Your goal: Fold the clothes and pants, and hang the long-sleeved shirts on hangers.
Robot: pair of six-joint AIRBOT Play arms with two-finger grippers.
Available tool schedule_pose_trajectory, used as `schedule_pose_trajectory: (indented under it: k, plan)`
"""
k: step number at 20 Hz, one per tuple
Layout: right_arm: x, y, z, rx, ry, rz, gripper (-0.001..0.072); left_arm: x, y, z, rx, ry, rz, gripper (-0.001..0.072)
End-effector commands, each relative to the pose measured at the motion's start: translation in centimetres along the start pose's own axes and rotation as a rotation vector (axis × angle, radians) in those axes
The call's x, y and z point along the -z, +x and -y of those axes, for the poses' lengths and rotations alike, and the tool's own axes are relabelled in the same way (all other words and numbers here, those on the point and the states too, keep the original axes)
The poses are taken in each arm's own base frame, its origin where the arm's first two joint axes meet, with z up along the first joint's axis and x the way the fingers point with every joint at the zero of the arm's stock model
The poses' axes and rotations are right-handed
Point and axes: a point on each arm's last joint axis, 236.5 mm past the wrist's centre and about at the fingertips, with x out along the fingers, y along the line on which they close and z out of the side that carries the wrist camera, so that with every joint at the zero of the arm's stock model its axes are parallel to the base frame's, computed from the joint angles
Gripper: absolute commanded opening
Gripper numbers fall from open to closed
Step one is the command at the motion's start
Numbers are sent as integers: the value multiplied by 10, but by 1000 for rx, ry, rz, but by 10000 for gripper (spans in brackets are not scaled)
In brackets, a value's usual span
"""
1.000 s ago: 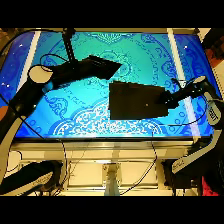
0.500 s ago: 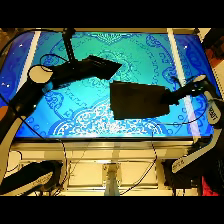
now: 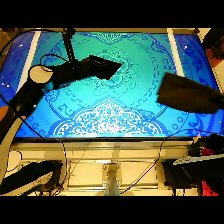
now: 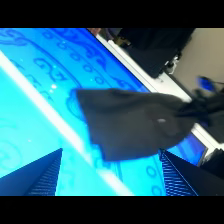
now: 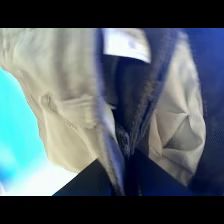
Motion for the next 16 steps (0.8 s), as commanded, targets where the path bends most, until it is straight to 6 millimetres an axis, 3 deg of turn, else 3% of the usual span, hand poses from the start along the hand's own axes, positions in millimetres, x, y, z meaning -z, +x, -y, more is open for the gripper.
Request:
schedule_pose_trajectory:
  k: [1, 3, 4, 10, 11, 12, 13, 16]
  plan:
    - [-4, -83, 91, 144, 268, 166, 14, -1, 0, -1, -4, 1, 5, 690]
    - [13, -103, 122, 250, 350, 161, 14, -1, 0, -1, -4, 1, 5, 690]
    - [22, -105, 128, 281, 357, 131, 15, -2, 0, -1, -5, 1, 5, 689]
    - [30, -98, 127, 354, 350, 81, 24, -2, 0, -2, -7, 2, 7, 689]
    - [32, -100, 126, 354, 384, 82, 126, -2, 0, -2, -7, 2, 7, 689]
    - [33, -106, 127, 366, 400, 87, 273, -2, 0, -2, -7, 2, 7, 690]
    - [32, -115, 127, 382, 405, 96, 344, -2, 0, -2, -7, 2, 7, 690]
    - [19, -161, 108, 415, 374, 183, 350, -1, 0, -2, -10, 7, 4, 690]
